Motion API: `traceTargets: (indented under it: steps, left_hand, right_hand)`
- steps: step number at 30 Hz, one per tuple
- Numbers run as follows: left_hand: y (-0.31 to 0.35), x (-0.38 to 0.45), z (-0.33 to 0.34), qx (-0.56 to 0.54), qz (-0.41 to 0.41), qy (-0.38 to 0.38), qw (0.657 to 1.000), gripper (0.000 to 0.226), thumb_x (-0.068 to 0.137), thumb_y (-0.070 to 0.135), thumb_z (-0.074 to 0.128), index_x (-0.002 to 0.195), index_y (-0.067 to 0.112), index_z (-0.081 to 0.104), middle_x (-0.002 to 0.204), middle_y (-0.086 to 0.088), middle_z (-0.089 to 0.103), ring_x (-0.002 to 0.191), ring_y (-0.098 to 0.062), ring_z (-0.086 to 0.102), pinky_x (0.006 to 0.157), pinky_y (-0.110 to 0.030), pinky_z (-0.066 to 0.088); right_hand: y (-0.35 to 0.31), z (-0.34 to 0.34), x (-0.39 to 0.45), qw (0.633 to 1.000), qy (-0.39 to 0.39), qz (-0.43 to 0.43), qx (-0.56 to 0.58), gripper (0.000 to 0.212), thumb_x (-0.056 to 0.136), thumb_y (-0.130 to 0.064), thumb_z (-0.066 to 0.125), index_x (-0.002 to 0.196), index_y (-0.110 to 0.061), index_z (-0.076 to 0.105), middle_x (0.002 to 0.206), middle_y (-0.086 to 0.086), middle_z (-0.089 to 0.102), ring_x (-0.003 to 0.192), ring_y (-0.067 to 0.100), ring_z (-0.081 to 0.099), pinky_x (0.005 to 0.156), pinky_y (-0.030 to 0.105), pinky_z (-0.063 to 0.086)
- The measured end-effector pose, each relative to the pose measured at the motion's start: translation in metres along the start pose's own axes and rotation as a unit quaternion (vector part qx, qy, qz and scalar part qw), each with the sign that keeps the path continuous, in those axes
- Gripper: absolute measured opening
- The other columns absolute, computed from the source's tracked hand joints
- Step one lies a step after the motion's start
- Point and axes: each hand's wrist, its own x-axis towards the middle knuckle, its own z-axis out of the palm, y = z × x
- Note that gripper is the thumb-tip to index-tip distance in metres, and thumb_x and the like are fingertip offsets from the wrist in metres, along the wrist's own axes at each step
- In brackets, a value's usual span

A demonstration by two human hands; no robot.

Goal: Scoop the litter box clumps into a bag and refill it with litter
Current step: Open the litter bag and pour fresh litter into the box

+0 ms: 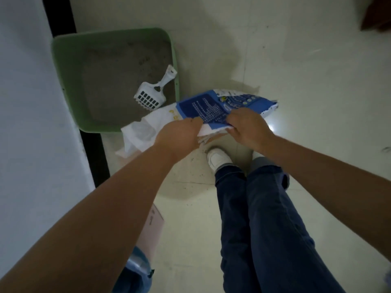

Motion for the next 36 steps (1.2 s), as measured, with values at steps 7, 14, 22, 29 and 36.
traceTargets:
  steps: [7,14,22,29,36]
  left_hand:
    - [0.012,0.015,0.01,-0.046,0.043,0.002,0.998,0.051,0.096,0.05,0.029,0.113,0.008,0.051,0.107,-0.011,0.06,0.1,-0.026,0.057,0.08,-0.033,0.04]
    - [-0.019,0.008,0.016,0.048,-0.043,0.044,0.997,0.037,0.099,0.037,0.032,0.115,0.009,0.052,0.107,-0.011,0.06,0.101,-0.027,0.055,0.077,-0.033,0.039]
    - [0.009,0.008,0.04,0.13,0.008,-0.013,0.991,0.028,0.098,0.011,0.035,0.125,0.006,0.04,0.125,-0.012,0.046,0.114,-0.029,0.047,0.089,-0.036,0.04]
    - [-0.009,0.001,0.034,0.048,0.051,-0.038,0.997,0.025,0.102,0.023,0.032,0.119,0.012,0.047,0.113,-0.008,0.056,0.101,-0.025,0.055,0.066,-0.029,0.033]
    - [0.02,-0.047,0.004,0.023,0.146,-0.023,0.989,0.029,0.103,0.023,0.03,0.122,0.013,0.05,0.118,-0.008,0.058,0.104,-0.024,0.054,0.076,-0.032,0.039]
  right_hand:
    - [0.067,0.015,-0.013,0.987,-0.062,0.142,-0.036,0.042,0.077,-0.022,0.065,0.094,0.017,0.062,0.091,0.036,0.062,0.087,0.05,0.061,0.073,0.048,0.051]
    - [0.064,0.002,0.033,0.92,-0.33,0.065,-0.202,0.028,0.096,-0.01,0.038,0.116,-0.002,0.057,0.119,0.016,0.059,0.108,0.03,0.057,0.086,0.035,0.046]
    - [0.028,0.027,0.023,0.902,-0.354,-0.025,-0.245,0.027,0.095,-0.012,0.039,0.109,-0.003,0.06,0.116,0.014,0.06,0.106,0.028,0.057,0.084,0.032,0.044]
    - [0.004,0.031,0.005,0.906,-0.341,0.014,-0.249,0.035,0.096,-0.026,0.043,0.121,-0.005,0.056,0.121,0.014,0.058,0.109,0.027,0.056,0.087,0.032,0.044]
    - [-0.019,-0.031,-0.034,0.9,-0.285,-0.101,-0.315,0.024,0.076,-0.014,0.071,0.093,0.002,0.068,0.088,0.017,0.07,0.078,0.028,0.068,0.062,0.029,0.053]
